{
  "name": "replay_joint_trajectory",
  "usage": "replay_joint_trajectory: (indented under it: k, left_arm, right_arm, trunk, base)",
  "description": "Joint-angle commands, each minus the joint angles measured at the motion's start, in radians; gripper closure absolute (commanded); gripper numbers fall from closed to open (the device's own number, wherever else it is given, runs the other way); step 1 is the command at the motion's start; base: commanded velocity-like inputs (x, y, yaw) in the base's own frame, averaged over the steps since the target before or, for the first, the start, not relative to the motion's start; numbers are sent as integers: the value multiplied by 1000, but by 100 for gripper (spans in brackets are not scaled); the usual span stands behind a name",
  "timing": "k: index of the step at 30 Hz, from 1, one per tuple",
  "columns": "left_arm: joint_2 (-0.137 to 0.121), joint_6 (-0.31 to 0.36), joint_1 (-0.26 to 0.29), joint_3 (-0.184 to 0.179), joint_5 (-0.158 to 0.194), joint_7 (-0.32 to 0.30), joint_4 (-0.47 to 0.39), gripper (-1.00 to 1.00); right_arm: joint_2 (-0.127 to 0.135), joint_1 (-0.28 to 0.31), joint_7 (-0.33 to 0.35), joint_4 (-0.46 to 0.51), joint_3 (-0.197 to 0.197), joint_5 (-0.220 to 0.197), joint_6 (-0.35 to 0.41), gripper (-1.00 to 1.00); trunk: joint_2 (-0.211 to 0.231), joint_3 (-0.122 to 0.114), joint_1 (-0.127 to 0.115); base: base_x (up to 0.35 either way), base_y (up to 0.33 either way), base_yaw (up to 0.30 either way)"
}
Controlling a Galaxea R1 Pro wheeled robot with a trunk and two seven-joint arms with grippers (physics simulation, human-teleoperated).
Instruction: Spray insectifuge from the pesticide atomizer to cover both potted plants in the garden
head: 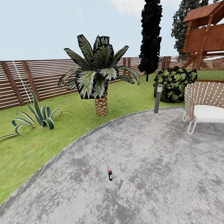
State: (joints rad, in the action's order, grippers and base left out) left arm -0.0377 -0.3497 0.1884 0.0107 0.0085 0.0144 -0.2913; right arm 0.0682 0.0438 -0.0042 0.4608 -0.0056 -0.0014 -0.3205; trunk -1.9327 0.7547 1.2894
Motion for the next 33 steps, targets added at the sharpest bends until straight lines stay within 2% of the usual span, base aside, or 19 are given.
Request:
replay_joint_trajectory:
  k: [1, 22, 33]
  left_arm:
    - [0, -3, 0, 1, 1, 1, 0, -100]
    - [1, -3, 0, 0, 1, 1, 1, -100]
    - [1, -3, 0, 0, 1, 1, 0, -100]
  right_arm:
    - [0, 1, 0, -1, 0, 0, -3, -100]
    - [0, 1, 0, -1, -1, -1, -3, -100]
    - [0, 1, 0, -1, -1, -1, -3, -100]
  trunk:
    - [0, 1, 0]
    - [0, 1, 0]
    - [0, 1, 0]
  base:
    - [156, 297, -279]
    - [77, 296, -284]
    - [1, 191, -288]
